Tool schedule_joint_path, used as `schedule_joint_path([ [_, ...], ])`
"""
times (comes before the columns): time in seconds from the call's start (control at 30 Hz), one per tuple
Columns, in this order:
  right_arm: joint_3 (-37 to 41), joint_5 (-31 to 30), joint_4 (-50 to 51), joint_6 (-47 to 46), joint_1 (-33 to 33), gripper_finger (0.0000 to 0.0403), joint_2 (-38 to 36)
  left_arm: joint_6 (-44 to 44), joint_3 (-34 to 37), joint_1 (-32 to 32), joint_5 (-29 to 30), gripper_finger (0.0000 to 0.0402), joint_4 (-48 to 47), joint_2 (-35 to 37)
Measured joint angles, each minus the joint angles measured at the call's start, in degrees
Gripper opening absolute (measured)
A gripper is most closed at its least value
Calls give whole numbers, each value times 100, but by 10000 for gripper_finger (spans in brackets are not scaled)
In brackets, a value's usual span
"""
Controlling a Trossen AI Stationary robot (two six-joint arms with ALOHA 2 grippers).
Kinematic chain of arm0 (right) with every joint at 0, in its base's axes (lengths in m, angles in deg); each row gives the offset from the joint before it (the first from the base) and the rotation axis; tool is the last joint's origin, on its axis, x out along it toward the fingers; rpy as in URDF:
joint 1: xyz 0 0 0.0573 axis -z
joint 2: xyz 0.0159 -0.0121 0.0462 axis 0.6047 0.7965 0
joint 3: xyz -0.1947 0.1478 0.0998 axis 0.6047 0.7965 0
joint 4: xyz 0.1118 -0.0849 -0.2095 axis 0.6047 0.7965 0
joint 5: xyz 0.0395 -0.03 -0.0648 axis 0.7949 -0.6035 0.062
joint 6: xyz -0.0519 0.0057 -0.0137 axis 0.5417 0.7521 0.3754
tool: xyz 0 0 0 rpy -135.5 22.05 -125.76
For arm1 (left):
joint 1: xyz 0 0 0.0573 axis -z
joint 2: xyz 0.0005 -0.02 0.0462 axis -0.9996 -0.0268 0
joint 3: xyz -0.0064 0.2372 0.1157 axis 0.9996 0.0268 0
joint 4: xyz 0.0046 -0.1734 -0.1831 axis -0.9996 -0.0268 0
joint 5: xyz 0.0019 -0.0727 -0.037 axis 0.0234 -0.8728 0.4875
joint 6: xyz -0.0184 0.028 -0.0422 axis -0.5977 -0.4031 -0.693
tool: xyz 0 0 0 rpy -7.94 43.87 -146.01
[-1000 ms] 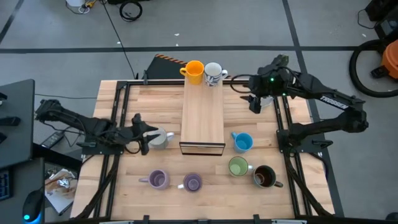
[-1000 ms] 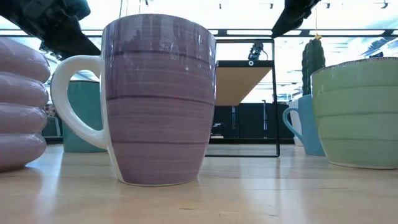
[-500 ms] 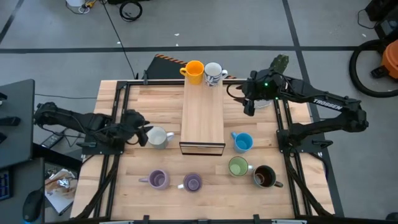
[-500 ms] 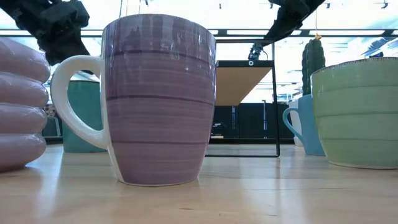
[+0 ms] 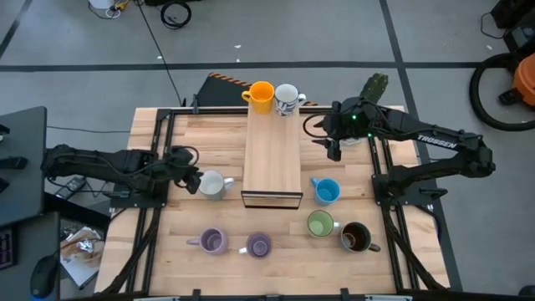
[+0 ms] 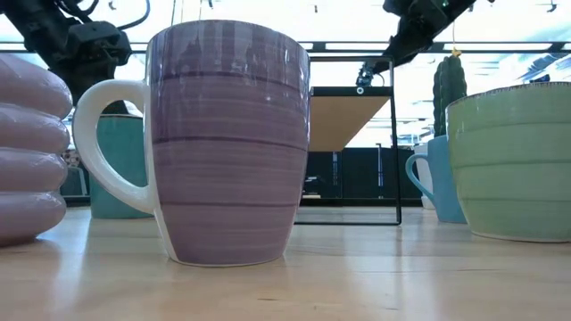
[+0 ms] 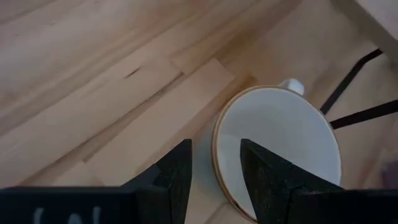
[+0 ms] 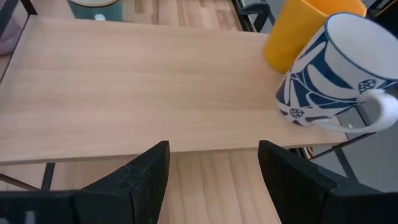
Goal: Place coffee mugs
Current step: Put the left light blue mug on the shelf
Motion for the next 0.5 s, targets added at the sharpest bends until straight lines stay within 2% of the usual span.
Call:
schedule_joint_path([
  [0.5, 15, 185, -220, -13, 0, 251, 0, -43, -4, -300, -1131, 142, 144, -963],
])
